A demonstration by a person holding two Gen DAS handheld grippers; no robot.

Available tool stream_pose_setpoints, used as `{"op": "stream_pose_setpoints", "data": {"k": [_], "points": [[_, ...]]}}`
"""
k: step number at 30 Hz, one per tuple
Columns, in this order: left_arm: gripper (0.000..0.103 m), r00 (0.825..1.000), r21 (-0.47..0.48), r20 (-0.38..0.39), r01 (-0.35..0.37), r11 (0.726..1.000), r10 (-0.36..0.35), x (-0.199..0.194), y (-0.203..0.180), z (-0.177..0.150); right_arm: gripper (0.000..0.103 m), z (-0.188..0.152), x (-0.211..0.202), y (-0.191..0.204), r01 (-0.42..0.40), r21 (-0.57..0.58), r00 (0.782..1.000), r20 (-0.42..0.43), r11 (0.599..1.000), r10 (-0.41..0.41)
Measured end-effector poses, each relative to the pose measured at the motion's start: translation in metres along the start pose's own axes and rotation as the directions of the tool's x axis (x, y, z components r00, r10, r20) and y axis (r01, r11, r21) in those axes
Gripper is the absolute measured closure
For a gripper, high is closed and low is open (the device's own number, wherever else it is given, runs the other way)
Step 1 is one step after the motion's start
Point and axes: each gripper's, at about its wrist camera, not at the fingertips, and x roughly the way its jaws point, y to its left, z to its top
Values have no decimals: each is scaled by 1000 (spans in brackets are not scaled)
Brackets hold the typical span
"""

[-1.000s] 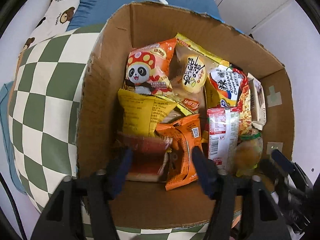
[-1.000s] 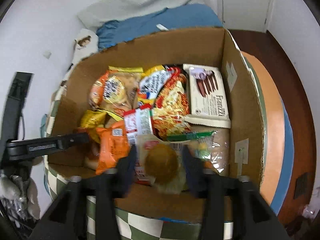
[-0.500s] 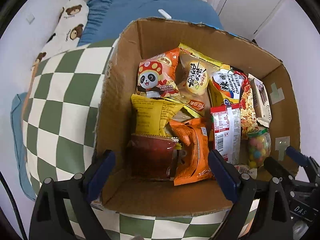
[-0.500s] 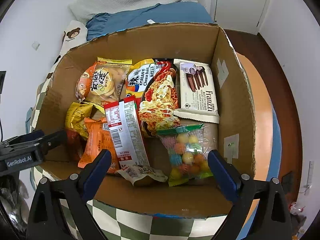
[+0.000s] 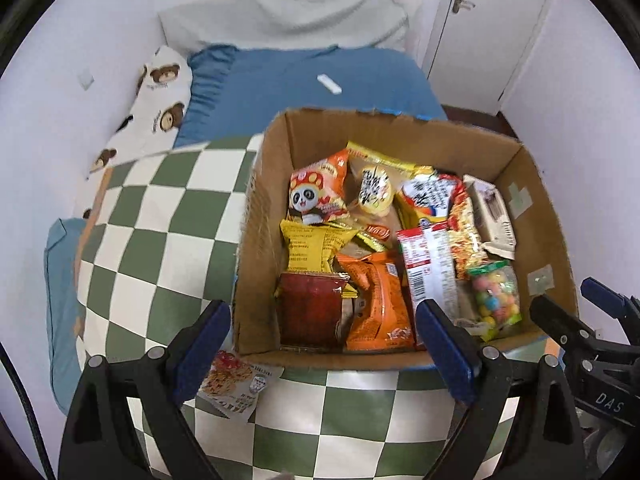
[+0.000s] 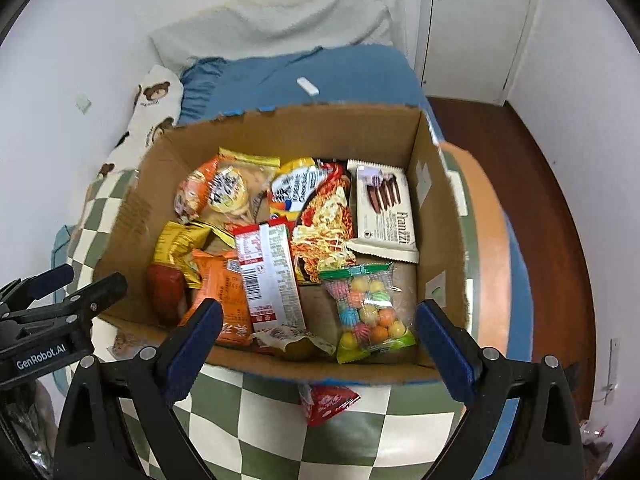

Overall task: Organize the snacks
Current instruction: 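Withdraw both tools from the box toward the last snacks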

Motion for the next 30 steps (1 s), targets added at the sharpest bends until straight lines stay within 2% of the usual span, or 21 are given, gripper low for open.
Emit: {"op": "stream_pose_setpoints", "data": {"k": [11, 21, 30], "points": [[8, 989, 23, 146, 7, 1000, -10, -69, -5, -29, 4, -29, -75, 4, 5, -12, 990, 139, 1000, -3], [8, 972, 32, 231, 32, 999, -39, -119, -10, -53, 4, -57, -138, 10, 11, -14, 968, 250, 1000, -7], [8, 959, 28, 280, 30, 999, -37, -142, -9, -61, 4, -71, -171, 9, -6, 4, 951, 309, 1000, 4]]}}
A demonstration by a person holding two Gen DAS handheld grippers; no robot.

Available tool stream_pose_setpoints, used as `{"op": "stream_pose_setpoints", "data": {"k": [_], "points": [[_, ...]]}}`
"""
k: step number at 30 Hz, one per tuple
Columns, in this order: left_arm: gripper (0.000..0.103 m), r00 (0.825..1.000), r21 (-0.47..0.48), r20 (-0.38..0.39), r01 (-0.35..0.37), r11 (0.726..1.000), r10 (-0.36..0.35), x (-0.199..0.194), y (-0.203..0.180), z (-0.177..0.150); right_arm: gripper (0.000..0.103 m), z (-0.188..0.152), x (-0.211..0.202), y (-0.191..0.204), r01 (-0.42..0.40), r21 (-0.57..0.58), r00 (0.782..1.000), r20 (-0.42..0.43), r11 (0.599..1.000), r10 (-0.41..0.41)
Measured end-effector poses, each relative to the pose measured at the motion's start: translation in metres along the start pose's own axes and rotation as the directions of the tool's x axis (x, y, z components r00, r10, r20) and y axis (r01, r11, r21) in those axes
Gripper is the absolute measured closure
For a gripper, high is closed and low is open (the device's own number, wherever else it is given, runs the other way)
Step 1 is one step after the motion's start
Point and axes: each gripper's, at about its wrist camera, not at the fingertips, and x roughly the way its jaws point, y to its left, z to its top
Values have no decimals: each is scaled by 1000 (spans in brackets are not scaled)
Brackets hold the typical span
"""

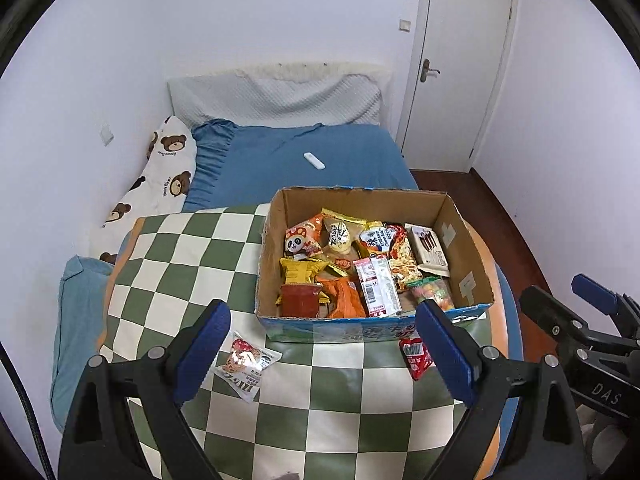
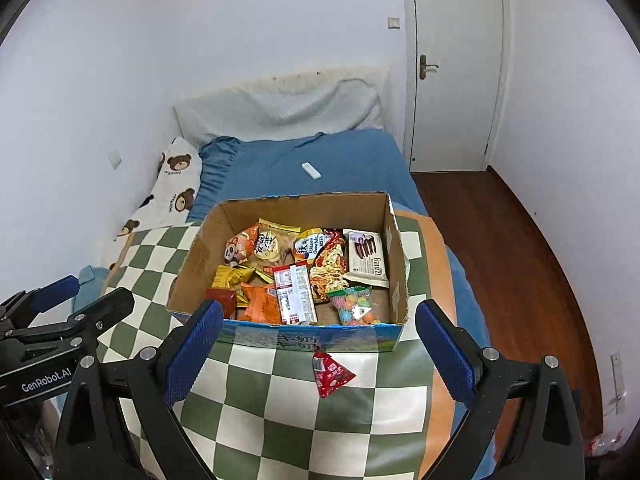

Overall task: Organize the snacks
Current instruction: 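Withdraw both tools from the box toward the last snacks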

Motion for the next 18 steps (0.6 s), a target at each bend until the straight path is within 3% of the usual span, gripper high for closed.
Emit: {"op": "stream_pose_setpoints", "data": {"k": [6, 11, 18], "points": [[8, 999, -9, -15, -36, 999, 36, 9, 6, -3, 3, -4, 7, -5, -14, 27, 1000, -14, 1000, 14], [8, 992, -33, -95, -91, 995, 87, 43, 21, -18, 3, -19, 48, -19, -13, 70, 995, -102, 997, 20], [8, 951, -74, -265, -187, 980, 161, 112, 57, -56, 3, -65, 146, -41, 9, 114, 958, -287, 993, 24]]}}
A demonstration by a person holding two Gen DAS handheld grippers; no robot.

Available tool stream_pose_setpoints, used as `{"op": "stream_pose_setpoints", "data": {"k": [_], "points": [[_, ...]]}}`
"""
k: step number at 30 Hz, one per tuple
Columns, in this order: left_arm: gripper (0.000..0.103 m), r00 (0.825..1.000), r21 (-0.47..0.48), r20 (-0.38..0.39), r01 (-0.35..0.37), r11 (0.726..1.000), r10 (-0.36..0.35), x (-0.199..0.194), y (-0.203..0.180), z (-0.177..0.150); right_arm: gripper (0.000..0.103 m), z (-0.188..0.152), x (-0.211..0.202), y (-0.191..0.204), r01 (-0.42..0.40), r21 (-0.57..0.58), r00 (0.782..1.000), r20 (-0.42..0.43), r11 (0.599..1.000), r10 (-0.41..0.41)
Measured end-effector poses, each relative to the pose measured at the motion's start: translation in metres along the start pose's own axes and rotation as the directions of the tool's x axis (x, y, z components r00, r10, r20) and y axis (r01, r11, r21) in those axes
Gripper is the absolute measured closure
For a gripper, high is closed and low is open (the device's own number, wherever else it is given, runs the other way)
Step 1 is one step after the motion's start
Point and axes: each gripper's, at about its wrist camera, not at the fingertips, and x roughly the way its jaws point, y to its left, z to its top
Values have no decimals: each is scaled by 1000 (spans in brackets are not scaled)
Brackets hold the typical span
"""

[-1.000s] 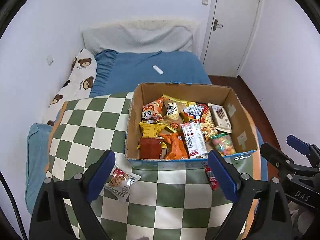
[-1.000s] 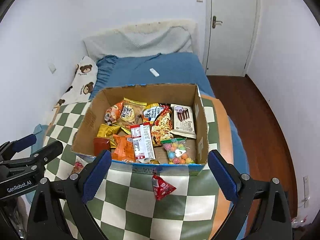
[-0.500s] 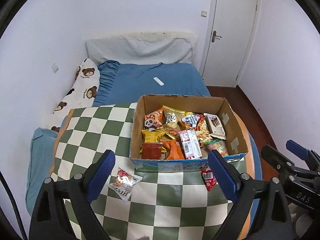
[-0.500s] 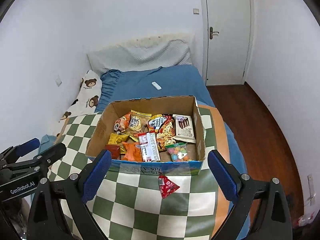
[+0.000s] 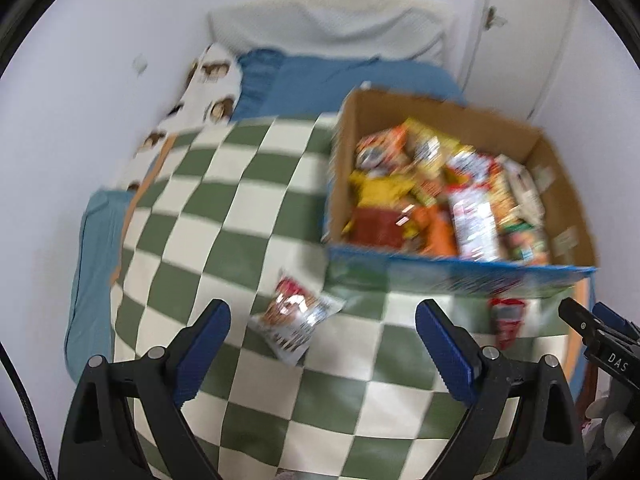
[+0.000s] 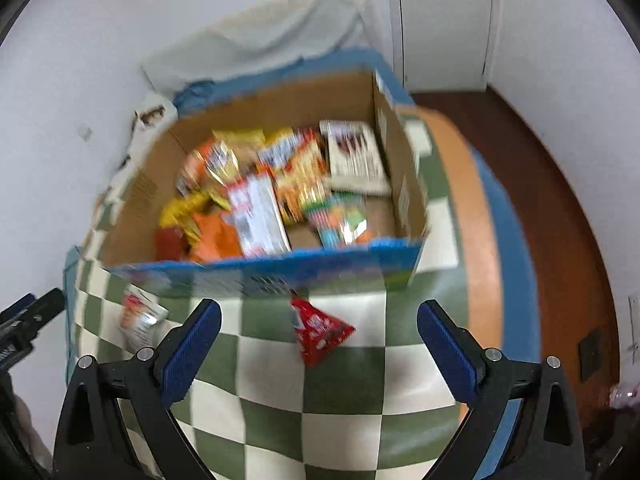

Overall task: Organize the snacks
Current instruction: 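Withdraw both tools from the box toward the last snacks, then grasp the cookie packet with left tool while right tool grasps the red triangular candy pack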

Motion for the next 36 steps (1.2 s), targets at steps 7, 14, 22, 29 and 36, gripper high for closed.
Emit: {"op": "stream_pose_setpoints", "data": {"k": [7, 14, 22, 29, 36], "points": [[8, 986, -68, -161, -59, 996, 47, 70, 30, -26, 3, -30, 93, -2, 9, -20, 991, -135, 1000, -12], [8, 972, -123, -231, -77, 989, 47, 107, 52, -45, 0, -45, 131, -1, 47, -81, 997, -54, 996, -52], [8, 972, -56, -217, -101, 993, 87, 117, 49, -31, 0, -44, 147, 1, 68, -123, 993, -84, 990, -79], [8, 958, 176, -268, -54, 983, 101, 141, 19, -20, 36, -47, 129, 6, 12, -150, 1000, -27, 989, -16], [46, 955, 265, -294, 36, 964, 45, 157, 1, -18, 62, -43, 127, 14, -39, -132, 999, -27, 990, 36]]}}
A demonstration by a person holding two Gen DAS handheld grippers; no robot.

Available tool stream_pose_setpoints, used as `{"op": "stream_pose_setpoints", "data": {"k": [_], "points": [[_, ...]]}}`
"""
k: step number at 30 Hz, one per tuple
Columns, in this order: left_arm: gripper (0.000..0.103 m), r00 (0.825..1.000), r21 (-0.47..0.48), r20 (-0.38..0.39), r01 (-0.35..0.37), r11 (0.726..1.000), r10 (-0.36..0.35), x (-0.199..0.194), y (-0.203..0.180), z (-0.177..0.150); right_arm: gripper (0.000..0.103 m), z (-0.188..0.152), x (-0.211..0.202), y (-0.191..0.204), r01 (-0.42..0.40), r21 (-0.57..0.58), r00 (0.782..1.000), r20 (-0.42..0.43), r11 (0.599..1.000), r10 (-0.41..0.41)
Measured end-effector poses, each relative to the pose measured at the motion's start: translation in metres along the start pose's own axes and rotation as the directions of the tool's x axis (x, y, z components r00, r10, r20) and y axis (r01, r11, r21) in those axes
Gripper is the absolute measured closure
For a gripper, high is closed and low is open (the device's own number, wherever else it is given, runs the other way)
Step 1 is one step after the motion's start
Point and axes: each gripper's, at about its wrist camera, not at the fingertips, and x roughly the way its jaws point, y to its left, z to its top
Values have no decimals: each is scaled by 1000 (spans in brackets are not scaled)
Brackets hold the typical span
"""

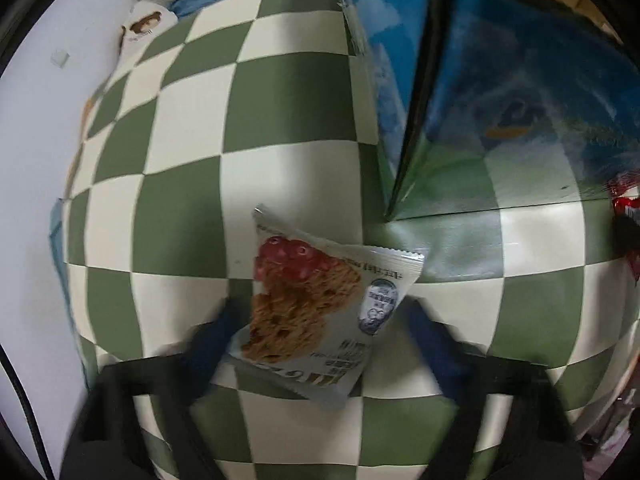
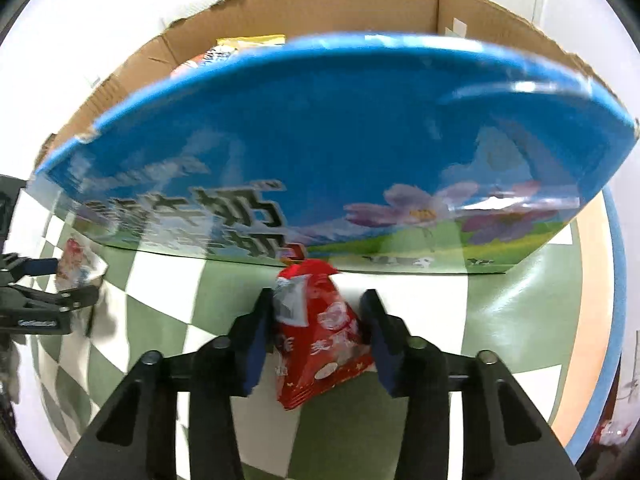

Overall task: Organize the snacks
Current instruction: 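Grasp the cookie packet with left tool while right tool grasps the red triangular candy pack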

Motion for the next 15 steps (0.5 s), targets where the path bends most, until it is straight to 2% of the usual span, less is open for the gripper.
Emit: {"op": "stream_pose_setpoints", "data": {"k": [1, 6, 8, 11, 12, 15], "points": [[50, 1000, -3, -8, -4, 1000, 4, 0, 0, 0, 63, 0, -2, 2, -1, -5, 1000, 1, 1000, 1], [52, 998, -72, -39, 44, 996, -47, -3, 4, -15, 63, -4, -24, 15, -26, -10, 999, 19, 1000, 26], [52, 994, -127, -63, 77, 989, -85, -5, 6, -26, 63, -13, -34, 23, -48, -13, 999, 18, 999, 48], [53, 979, -223, -108, 143, 964, -171, -10, 5, -51, 63, -30, -48, 32, -75, -23, 997, -24, 997, 75], [53, 969, -255, -122, 178, 950, -214, -11, 3, -62, 63, -35, -52, 35, -78, -24, 996, -46, 997, 77], [53, 955, -285, -145, 212, 935, -260, -12, -8, -80, 63, -55, -48, 49, -104, -23, 987, -124, 994, 100]]}}
